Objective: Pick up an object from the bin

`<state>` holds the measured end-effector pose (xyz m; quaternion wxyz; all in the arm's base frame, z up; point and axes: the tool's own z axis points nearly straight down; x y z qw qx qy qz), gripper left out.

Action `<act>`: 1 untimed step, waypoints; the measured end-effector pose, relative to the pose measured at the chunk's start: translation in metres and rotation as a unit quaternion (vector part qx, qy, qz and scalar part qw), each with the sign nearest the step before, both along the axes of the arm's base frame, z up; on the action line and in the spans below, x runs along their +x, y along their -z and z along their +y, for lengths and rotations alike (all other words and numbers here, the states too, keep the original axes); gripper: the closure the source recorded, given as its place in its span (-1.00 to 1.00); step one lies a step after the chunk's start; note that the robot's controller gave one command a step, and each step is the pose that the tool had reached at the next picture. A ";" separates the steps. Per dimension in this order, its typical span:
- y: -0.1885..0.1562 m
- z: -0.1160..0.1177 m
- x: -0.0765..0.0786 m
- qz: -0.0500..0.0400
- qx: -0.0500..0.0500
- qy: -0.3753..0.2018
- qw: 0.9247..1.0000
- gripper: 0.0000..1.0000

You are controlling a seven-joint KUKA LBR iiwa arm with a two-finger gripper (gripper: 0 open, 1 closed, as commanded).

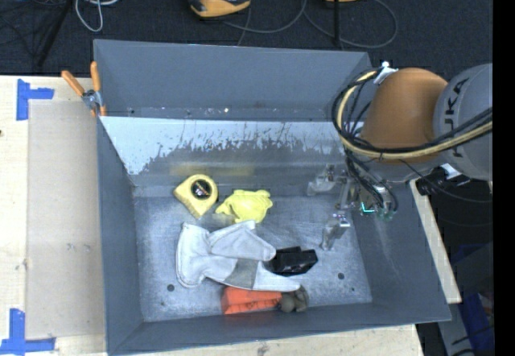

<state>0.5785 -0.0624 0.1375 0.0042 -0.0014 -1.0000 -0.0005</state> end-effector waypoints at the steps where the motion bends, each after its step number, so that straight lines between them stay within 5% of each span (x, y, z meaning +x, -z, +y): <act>1: -0.004 0.000 0.002 -0.004 0.000 -0.001 1.000 -1.00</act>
Offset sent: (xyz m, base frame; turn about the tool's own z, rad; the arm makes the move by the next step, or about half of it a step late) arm -0.0409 0.0542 -0.0675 -0.2453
